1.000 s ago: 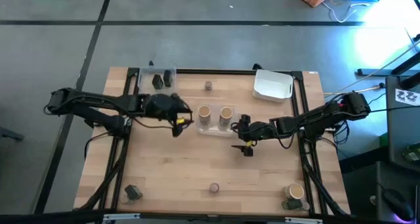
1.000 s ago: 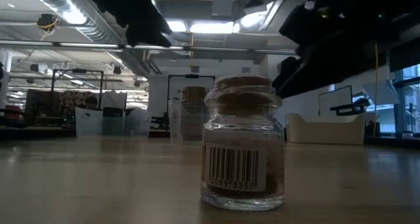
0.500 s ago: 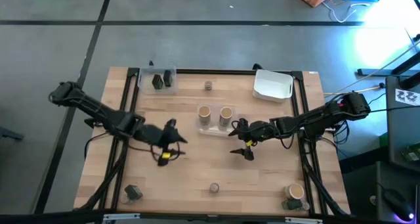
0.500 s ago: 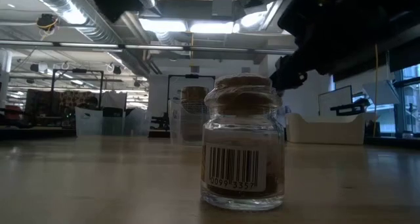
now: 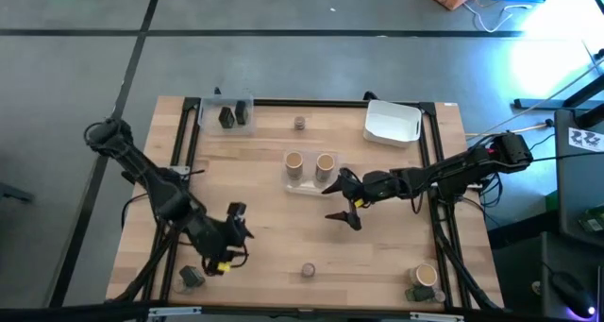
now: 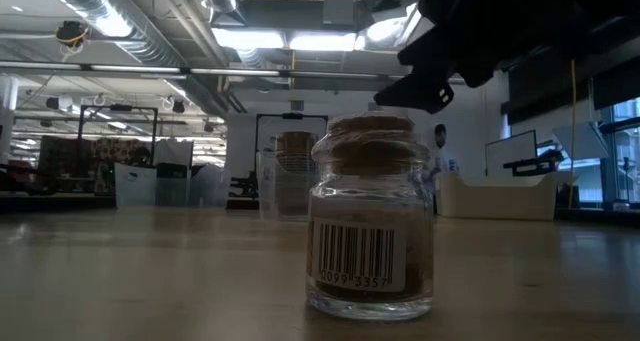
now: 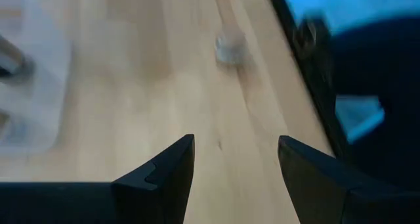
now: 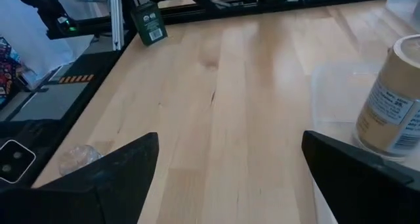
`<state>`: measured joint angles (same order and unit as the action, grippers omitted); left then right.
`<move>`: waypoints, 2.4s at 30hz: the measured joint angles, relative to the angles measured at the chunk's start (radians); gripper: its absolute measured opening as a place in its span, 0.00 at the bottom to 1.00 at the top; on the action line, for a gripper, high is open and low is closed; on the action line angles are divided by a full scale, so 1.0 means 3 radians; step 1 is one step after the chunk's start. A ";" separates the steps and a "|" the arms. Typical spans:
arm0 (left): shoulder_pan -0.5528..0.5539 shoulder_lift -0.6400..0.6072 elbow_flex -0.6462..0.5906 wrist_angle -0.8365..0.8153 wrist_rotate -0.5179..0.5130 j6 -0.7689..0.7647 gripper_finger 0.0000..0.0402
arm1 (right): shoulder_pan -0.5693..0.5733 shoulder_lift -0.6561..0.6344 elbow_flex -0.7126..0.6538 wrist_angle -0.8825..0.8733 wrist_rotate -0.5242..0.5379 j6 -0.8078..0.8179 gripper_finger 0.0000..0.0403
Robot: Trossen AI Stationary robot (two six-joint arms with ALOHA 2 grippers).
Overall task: Sort spices by type
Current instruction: Put the black seasoning can into the top transparent bin
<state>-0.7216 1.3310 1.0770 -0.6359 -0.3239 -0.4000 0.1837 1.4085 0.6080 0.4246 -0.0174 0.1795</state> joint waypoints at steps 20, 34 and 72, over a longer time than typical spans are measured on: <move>-0.1088 0.0233 0.0162 -0.0653 0.0355 -0.0572 0.51 | 0.0000 -0.0004 0.0001 -0.0009 0.0346 -0.0007 0.93; -0.1509 0.0447 0.0156 -0.0820 0.0595 -0.1106 0.51 | 0.0000 -0.0004 0.0002 -0.0023 0.0410 -0.0010 0.93; -0.1468 0.0966 0.0142 -0.1057 0.0796 -0.1735 0.29 | -0.0003 -0.0004 0.0002 -0.0026 0.0552 -0.0009 0.93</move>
<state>-1.1620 1.6207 1.1194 -0.9531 -0.0850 -0.9205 0.1829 1.4075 0.6086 0.4168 0.1482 0.1768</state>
